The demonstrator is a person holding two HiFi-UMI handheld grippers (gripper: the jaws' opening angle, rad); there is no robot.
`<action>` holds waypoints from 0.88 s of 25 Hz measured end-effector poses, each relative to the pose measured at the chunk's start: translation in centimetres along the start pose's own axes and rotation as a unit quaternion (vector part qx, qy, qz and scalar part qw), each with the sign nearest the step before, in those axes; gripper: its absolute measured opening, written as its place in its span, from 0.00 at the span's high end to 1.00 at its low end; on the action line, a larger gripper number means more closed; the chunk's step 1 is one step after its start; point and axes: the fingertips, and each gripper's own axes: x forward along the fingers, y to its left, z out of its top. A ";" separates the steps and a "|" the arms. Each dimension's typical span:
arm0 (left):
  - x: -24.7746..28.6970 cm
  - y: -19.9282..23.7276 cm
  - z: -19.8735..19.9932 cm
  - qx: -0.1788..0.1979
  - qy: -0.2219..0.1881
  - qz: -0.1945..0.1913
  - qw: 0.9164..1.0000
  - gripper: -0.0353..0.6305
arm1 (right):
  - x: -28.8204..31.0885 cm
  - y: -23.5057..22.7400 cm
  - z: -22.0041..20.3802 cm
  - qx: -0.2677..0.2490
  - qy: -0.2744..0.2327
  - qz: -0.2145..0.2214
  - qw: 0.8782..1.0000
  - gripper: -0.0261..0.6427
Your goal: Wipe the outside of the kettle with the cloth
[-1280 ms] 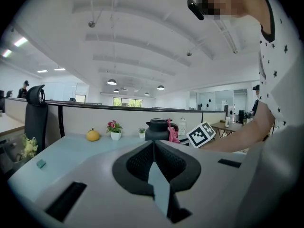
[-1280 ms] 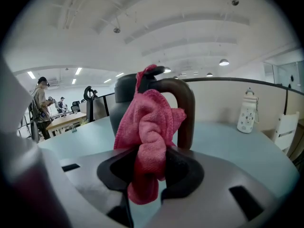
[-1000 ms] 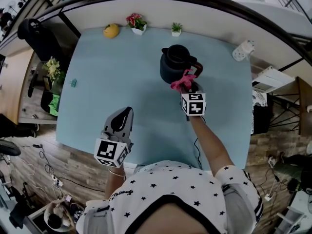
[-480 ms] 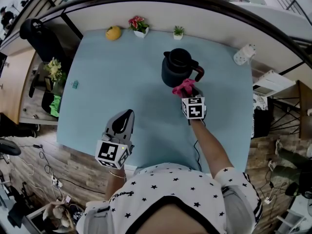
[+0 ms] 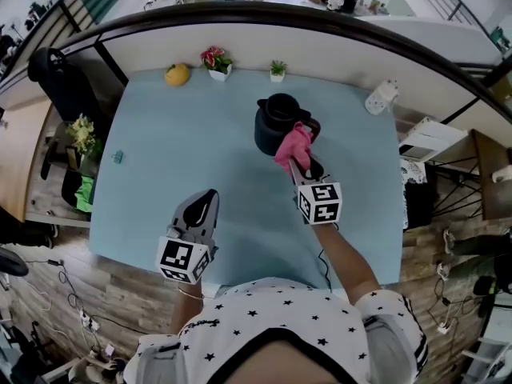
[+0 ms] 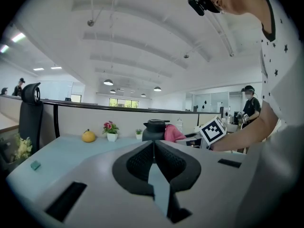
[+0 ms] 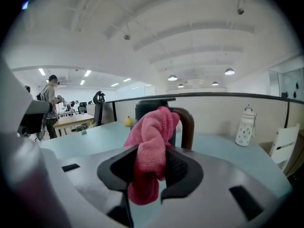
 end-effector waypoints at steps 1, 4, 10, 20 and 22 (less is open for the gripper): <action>-0.1 0.0 0.1 0.000 -0.002 -0.002 1.000 0.90 | -0.3 0.1 1.2 -0.001 -0.015 -0.001 1.000 0.76; -0.6 0.3 0.2 -0.004 -0.007 -0.003 1.000 0.90 | -1.1 0.3 4.6 0.006 -0.062 -0.007 0.998 0.76; -1.7 2.0 -0.1 -0.008 -0.009 0.002 1.000 0.90 | 0.0 -0.2 8.6 -0.007 -0.104 -0.040 0.994 0.76; -2.8 5.6 -0.8 -0.005 0.002 -0.004 1.000 0.90 | 2.6 0.9 4.8 0.011 -0.055 -0.071 0.996 0.76; -2.7 6.2 -0.8 -0.003 0.003 -0.011 1.000 0.90 | 3.0 1.0 4.0 0.015 -0.046 -0.079 0.996 0.76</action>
